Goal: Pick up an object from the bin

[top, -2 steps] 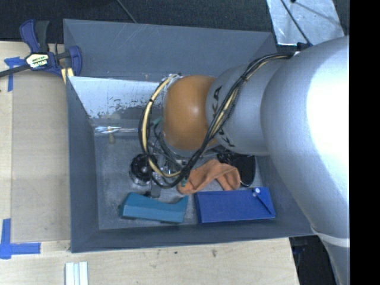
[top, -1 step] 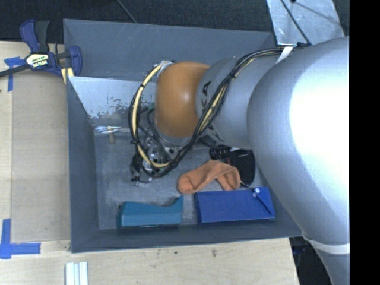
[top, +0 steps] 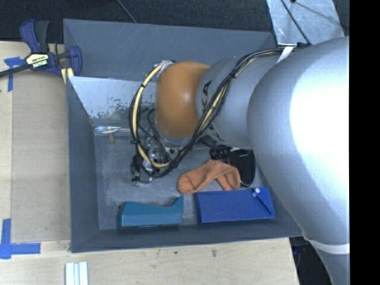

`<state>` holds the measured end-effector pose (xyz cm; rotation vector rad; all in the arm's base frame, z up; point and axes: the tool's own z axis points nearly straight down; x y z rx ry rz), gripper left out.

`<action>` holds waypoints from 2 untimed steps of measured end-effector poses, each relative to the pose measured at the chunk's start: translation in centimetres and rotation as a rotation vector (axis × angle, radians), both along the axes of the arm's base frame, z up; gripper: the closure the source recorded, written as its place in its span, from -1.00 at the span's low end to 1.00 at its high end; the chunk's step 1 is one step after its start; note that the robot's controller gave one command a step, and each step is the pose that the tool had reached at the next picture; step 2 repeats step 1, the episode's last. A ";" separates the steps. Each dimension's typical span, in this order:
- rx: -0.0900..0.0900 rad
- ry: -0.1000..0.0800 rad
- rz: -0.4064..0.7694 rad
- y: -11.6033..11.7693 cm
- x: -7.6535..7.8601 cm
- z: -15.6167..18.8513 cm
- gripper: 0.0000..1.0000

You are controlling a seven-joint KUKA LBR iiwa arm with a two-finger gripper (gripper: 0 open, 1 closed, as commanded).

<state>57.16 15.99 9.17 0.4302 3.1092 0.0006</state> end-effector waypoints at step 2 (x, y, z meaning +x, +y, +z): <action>-0.001 0.004 0.003 3.5 0.7 4.4 1.00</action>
Offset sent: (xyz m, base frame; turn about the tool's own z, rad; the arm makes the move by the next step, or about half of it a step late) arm 0.0310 0.0153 0.0348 -0.0058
